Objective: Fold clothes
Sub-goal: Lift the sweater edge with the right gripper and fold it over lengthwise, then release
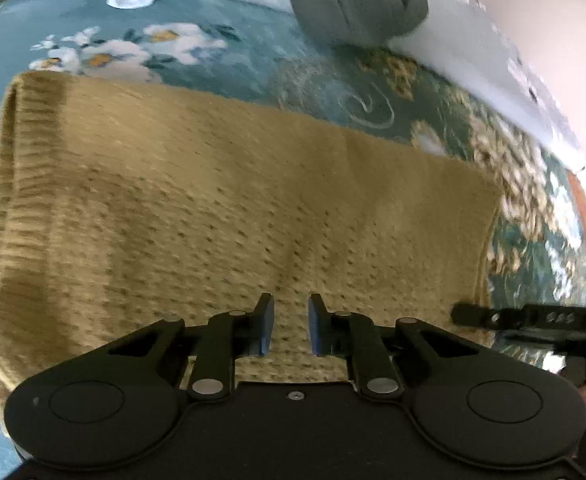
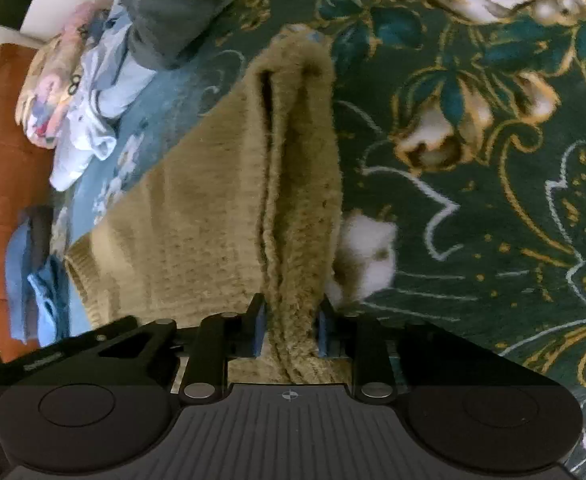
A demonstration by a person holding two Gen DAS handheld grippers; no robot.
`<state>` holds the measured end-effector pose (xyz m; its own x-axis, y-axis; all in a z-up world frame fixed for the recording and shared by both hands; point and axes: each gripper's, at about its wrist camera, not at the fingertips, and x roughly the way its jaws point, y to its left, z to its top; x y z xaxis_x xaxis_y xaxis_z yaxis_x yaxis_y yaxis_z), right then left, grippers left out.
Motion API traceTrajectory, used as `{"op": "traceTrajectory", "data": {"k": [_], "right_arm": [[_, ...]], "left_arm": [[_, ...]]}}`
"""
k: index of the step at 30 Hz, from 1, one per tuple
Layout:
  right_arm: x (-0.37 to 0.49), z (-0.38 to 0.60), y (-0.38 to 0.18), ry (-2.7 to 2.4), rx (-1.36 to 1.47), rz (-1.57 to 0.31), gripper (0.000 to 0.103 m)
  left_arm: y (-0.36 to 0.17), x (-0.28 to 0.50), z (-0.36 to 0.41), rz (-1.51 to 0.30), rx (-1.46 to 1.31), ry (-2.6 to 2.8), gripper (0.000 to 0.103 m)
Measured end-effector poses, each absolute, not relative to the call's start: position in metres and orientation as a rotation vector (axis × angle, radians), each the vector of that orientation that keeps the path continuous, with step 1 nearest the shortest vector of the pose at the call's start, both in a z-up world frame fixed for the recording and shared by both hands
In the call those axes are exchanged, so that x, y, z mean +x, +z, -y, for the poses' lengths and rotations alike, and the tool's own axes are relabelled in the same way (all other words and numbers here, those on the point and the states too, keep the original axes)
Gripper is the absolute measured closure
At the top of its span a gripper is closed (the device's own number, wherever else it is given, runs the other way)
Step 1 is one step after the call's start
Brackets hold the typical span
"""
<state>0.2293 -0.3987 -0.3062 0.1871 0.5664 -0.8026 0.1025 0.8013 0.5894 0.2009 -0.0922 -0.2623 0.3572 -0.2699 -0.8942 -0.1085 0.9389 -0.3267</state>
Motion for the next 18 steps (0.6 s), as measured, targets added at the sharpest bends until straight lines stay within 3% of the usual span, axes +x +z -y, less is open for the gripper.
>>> {"op": "traceTrajectory", "data": {"k": [4, 10, 13, 18], "right_arm": [[0.229, 0.395, -0.293, 0.382, 0.603, -1.352, 0.084], [0.234, 0.387, -0.272, 0.413, 0.573, -1.348, 0.085], [0.237, 0.378, -0.260, 0.434, 0.548, -1.341, 0.085], [0.238, 0.353, -0.232, 0.468, 0.473, -1.324, 0.086]], "left_arm": [[-0.274, 0.207, 0.102, -1.247, -0.309, -0.073, 0.088], [-0.242, 0.195, 0.086, -1.197, -0.367, -0.023, 0.088], [-0.226, 0.189, 0.077, -1.171, -0.395, 0.002, 0.077], [-0.203, 0.165, 0.049, -1.138, -0.394, 0.055, 0.075]]}}
